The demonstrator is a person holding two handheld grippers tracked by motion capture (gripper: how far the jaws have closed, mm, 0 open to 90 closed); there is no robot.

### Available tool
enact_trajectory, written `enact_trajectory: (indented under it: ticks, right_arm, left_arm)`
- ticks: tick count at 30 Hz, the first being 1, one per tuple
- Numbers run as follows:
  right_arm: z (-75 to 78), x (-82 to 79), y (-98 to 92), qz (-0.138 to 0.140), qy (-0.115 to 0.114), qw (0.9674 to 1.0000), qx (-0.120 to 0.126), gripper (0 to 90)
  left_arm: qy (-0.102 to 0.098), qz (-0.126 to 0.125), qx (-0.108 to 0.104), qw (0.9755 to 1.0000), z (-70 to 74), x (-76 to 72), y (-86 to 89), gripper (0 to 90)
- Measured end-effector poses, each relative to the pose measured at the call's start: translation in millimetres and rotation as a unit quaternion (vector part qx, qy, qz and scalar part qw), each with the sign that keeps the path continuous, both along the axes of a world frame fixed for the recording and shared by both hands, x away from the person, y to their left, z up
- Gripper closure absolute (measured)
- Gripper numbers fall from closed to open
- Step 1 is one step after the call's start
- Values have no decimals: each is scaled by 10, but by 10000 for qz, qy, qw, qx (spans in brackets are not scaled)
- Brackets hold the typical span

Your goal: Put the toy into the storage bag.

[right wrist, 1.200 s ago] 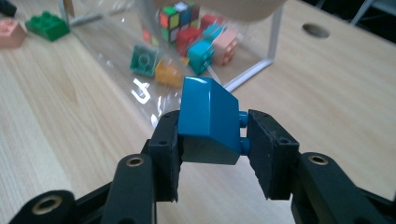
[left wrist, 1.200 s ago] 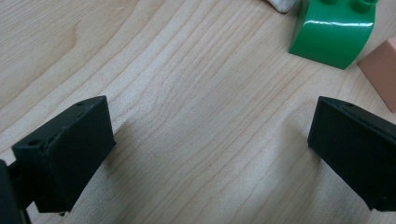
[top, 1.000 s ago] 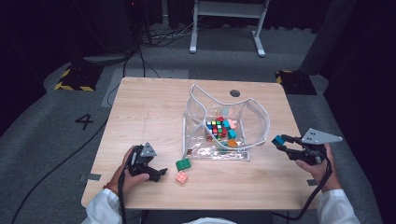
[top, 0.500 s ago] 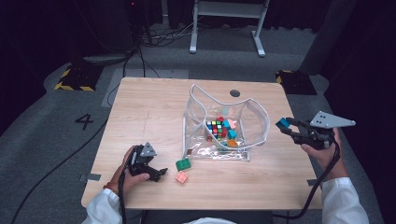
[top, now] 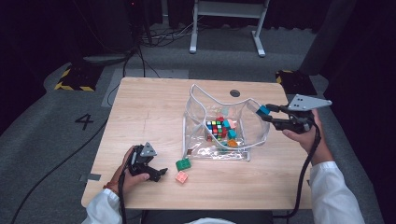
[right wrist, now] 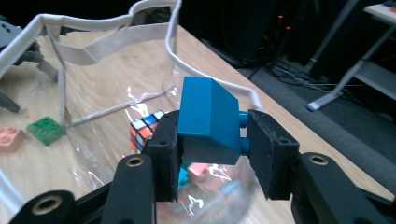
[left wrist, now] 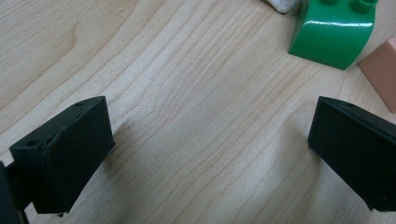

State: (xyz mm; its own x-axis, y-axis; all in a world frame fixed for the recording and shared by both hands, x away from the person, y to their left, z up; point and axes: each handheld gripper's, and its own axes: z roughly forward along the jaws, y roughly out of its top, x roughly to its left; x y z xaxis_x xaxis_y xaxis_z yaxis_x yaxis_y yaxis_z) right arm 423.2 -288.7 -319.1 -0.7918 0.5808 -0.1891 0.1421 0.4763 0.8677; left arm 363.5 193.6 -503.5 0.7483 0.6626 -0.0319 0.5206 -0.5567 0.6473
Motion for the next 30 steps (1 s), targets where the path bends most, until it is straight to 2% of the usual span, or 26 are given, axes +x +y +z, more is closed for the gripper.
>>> enact_trajectory:
  ticks: [3,4,5,8,9,14,15,18,19,24,25,26,30]
  right_arm:
    - [-2,41,105,114,44,9999,-53,567]
    - [-4,89,201,244,89,9996,-91,567]
    - [-4,89,201,244,89,9996,-91,567]
    - [-26,197,392,465,195,9982,-337,567]
    - [-26,197,392,465,195,9982,-337,567]
    - [-83,325,651,683,378,9952,-596,567]
    - [-104,358,747,730,425,9933,-793,567]
    - [-132,391,866,788,506,9893,-1114,567]
    - [-132,391,866,788,506,9893,-1114,567]
    - [-178,458,1028,902,735,9815,-1523,566]
    - [-178,458,1028,902,735,9815,-1523,566]
    - [-209,486,1074,934,793,9771,-1742,566]
    - [-270,548,1154,906,863,9685,-2152,566]
  left_arm:
    - [-13,5,0,10000,-2,0,-1,1]
    - [-1,-2,-1,10000,0,1,0,1]
    - [-1,-2,-1,10000,0,1,0,1]
    - [-1,-2,0,10000,0,1,0,1]
    - [-1,-2,0,10000,0,1,0,1]
    - [-1,-1,0,10000,0,0,0,1]
    - [-3,-1,0,10000,0,0,0,1]
    - [-1,-1,-1,10000,0,0,0,1]
    - [-1,-1,-1,10000,0,0,0,1]
    - [0,-1,0,10000,0,0,0,1]
    - [0,-1,0,10000,0,0,0,1]
    - [-2,-3,2,10000,0,1,0,1]
    - [-1,-2,0,10000,0,0,0,1]
